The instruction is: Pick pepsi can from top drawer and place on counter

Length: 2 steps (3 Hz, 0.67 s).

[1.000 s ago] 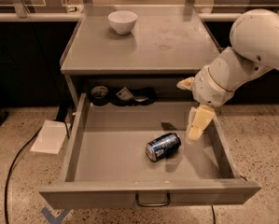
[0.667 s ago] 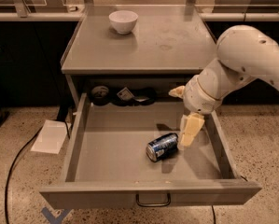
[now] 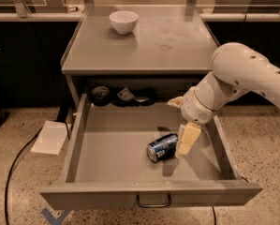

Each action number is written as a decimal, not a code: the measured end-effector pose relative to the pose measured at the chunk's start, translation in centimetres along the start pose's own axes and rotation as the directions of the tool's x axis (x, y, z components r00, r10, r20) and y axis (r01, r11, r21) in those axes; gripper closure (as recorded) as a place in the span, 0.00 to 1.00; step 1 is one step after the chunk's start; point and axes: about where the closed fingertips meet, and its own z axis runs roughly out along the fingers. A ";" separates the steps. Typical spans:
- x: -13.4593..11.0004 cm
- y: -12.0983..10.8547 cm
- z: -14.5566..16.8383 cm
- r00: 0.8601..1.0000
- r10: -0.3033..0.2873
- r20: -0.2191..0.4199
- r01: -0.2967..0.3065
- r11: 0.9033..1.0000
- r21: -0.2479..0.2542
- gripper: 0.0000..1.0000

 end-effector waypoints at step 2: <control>-0.7 -0.6 4.6 0.999 -0.042 0.028 0.043 0.998 -0.053 0.00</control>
Offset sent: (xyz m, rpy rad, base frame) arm 0.0193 0.0492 -0.0689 0.0460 0.0544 0.1109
